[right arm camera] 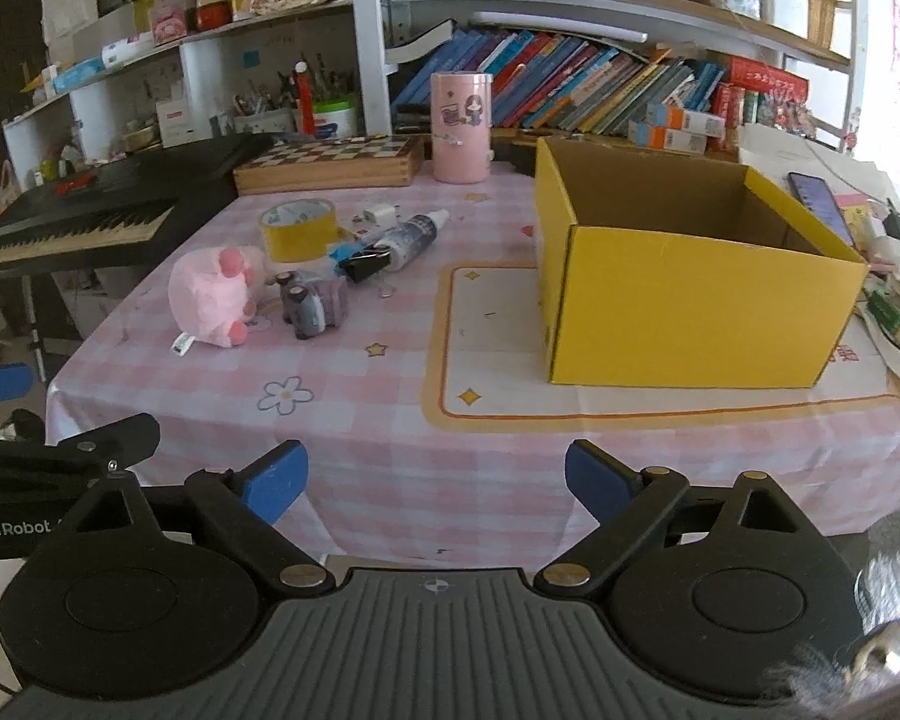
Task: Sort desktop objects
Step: 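Move both tools toward the pink plush pig and toy car, then grasp the grey-blue toy car with the right gripper while left approaches the pig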
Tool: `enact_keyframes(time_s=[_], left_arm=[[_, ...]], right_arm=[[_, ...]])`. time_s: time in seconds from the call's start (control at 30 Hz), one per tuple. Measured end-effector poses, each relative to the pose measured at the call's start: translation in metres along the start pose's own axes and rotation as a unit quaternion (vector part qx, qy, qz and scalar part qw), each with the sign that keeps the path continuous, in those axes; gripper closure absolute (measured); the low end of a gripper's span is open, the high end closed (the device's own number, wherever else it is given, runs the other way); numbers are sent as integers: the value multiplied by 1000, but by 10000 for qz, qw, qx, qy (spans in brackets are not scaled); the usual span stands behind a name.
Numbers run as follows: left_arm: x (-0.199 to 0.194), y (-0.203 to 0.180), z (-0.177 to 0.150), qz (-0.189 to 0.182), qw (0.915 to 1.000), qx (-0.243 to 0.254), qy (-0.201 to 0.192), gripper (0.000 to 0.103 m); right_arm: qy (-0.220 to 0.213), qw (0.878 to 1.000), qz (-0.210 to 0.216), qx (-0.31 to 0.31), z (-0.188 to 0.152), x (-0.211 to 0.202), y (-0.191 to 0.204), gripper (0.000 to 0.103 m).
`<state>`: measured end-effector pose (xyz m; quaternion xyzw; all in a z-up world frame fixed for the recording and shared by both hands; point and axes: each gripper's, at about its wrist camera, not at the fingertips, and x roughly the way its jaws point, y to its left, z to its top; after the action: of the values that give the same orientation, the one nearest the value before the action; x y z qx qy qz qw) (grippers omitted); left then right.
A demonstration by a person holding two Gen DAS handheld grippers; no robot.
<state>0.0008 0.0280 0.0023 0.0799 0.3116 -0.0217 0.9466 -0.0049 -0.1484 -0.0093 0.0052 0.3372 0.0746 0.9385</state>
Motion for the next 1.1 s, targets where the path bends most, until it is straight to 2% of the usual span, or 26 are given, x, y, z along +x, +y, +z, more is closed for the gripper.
enact_keyframes(time_s=[0.4, 0.8, 1.1], left_arm=[[0, 17, 1, 203, 9995, -256, 16, 0], [13, 26, 6, 291, 9981, -538, -54, 0], [39, 33, 20, 521, 9959, -737, 20, 0]], right_arm=[[38, 9988, 339, -348, 10, 9, 20, 32], [111, 9959, 613, -656, 21, 26, 29, 35], [303, 9923, 851, -853, 42, 62, 30, 37]])
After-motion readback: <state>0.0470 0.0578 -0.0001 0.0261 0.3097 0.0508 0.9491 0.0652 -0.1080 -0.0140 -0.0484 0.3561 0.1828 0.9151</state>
